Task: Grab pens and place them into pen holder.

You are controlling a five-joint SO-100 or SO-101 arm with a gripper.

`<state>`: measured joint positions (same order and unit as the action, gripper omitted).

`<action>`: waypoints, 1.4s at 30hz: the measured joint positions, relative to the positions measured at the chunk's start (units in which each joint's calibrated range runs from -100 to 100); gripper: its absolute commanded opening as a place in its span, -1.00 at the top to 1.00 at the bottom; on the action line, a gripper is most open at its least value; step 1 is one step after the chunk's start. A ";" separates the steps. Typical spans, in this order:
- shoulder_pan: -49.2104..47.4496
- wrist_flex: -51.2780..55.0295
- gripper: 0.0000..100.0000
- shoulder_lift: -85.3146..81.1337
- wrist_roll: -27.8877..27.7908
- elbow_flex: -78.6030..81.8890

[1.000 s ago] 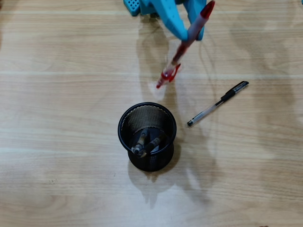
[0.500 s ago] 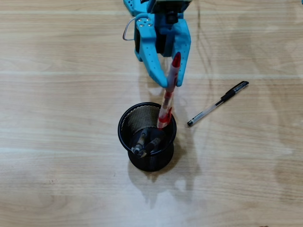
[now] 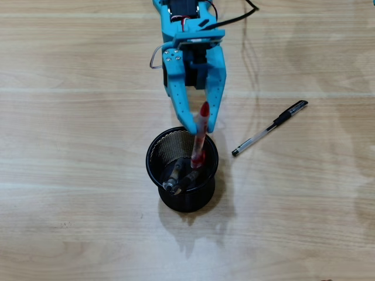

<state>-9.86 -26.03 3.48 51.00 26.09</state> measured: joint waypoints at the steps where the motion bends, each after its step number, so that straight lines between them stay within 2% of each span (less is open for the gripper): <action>1: 0.00 0.00 0.85 0.00 0.36 0.71; 5: 0.00 0.00 0.61 0.08 1.35 2.75; 13: 0.29 0.00 0.63 0.00 1.14 2.84; 17: -0.48 1.55 0.66 -3.23 -2.29 2.84; 21: -4.38 14.24 0.95 -9.94 -4.21 1.60; 26: -8.96 39.36 0.96 -15.72 -4.21 -7.10; 28: -11.15 48.34 0.96 -16.14 -2.65 -11.54; 33: -15.72 64.05 0.96 -16.31 5.93 -18.90; 38: -19.06 71.47 0.96 -15.80 15.34 -21.12; 42: -21.25 77.00 0.96 -12.66 18.41 -24.49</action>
<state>-31.11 50.97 -9.18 69.41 1.60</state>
